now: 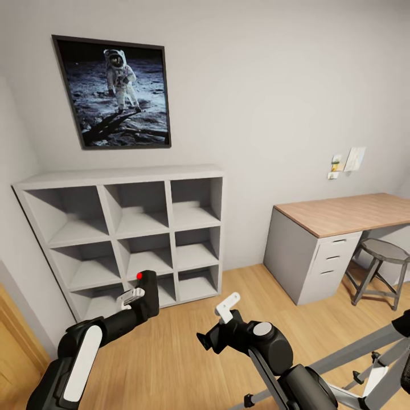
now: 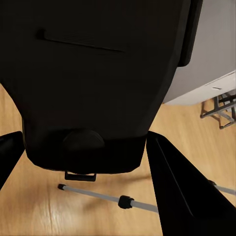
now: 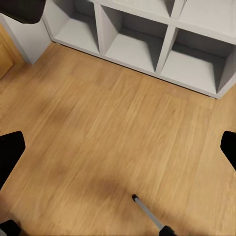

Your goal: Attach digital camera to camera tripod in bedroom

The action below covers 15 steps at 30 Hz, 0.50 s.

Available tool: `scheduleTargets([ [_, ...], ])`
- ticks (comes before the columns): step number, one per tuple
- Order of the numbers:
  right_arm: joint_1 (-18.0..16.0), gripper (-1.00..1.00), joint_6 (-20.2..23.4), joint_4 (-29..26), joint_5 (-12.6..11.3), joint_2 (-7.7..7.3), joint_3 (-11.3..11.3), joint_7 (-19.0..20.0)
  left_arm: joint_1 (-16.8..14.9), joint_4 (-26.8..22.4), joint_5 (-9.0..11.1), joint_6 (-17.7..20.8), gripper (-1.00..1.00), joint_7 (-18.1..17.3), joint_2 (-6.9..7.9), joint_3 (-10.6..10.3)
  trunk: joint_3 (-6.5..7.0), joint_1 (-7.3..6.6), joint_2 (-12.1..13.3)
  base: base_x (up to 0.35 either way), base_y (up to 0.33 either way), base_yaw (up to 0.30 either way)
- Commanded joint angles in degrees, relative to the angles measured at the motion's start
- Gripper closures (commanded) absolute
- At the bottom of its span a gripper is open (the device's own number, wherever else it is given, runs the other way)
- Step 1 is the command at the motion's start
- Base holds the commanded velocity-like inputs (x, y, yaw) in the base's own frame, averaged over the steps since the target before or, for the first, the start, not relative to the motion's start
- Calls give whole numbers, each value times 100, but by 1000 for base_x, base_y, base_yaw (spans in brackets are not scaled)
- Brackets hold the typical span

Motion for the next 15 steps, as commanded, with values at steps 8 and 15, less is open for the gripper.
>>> scheduleTargets([
  [8,-8,-100,61,-5,20,39,0,0,29,-4,-36,36,100,-78,-7,21,136,-176,317,0,0,0],
  [15,-8,-100,67,-6,20,48,-1,-12,35,0,-36,36,100,-71,-7,25,262,-329,598,0,0,0],
])
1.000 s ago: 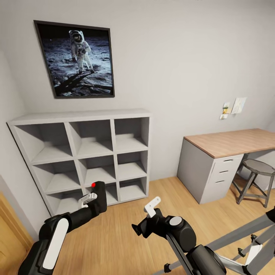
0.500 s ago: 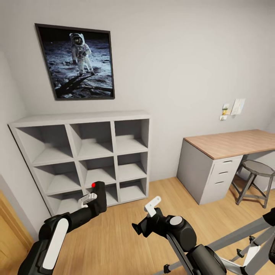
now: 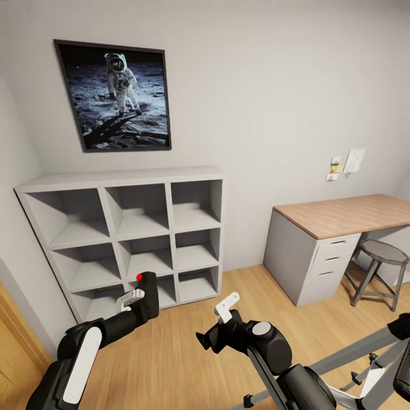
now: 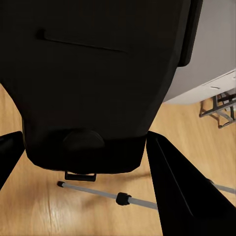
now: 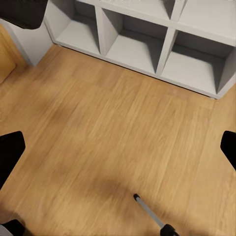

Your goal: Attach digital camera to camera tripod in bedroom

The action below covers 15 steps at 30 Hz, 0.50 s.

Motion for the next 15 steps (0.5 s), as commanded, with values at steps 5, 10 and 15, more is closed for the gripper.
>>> scheduleTargets([
  [5,-6,-100,28,-10,20,3,3,14,-4,7,-38,36,100,-60,-7,19,82,-109,196,0,0,0],
  [10,-6,-100,33,-10,20,4,6,13,-4,10,-38,35,100,-58,-7,20,172,-219,396,0,0,0],
  [15,-6,-100,34,-6,20,3,2,13,-4,46,-38,31,100,-58,-7,20,262,-329,597,0,0,0],
])
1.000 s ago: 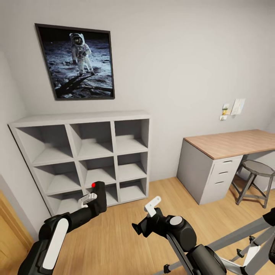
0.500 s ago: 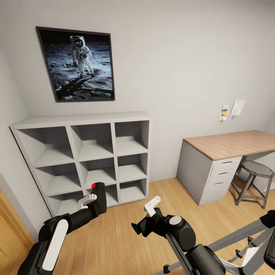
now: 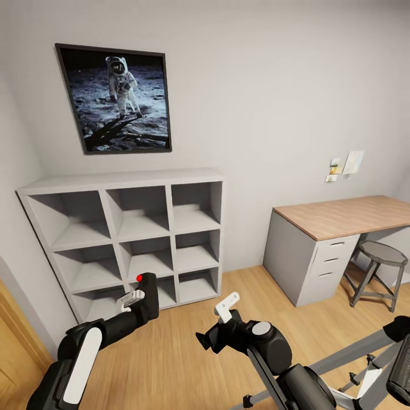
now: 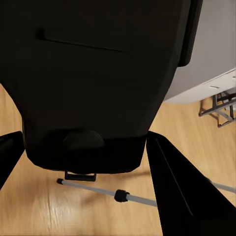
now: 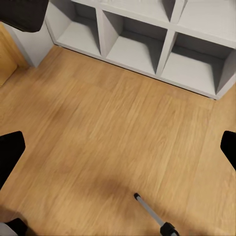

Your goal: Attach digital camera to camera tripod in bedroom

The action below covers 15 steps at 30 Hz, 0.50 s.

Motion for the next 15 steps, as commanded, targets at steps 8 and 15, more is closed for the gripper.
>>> scheduleTargets([
  [8,-7,-100,31,-9,20,-9,12,17,-6,25,-36,39,100,-66,-6,27,135,-175,315,0,0,0],
  [15,-7,-100,33,-7,20,-9,13,17,-6,30,-49,15,100,-61,-13,35,261,-329,596,0,0,0],
])
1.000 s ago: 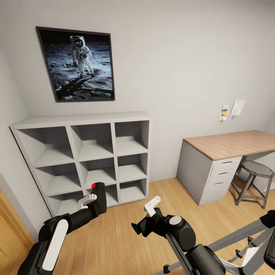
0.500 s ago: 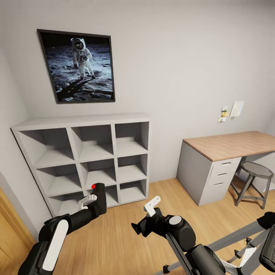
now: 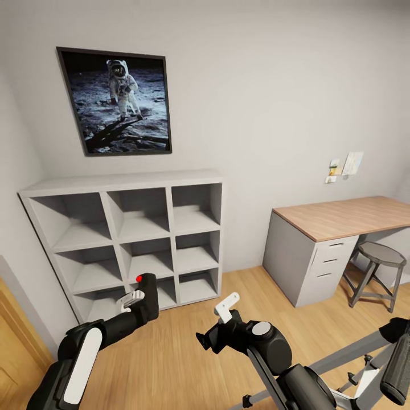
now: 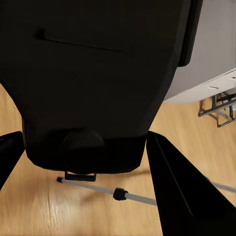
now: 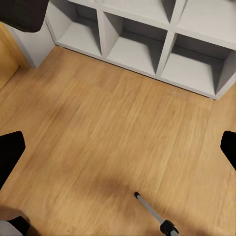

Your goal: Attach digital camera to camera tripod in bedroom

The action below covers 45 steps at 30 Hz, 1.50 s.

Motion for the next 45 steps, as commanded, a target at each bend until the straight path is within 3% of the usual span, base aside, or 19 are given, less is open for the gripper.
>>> scheduleTargets([
  [1,-7,-100,24,-6,20,-4,6,17,-6,-4,-37,24,100,-64,-8,19,8,-20,33,0,0,0],
  [32,-7,-100,19,-5,20,5,5,11,3,-3,-32,-34,100,-68,-10,23,565,-701,1276,0,0,0],
  [45,-7,-100,-8,-5,20,-21,27,9,2,-16,-33,-34,100,-83,-10,24,565,-701,1276,0,0,0],
])
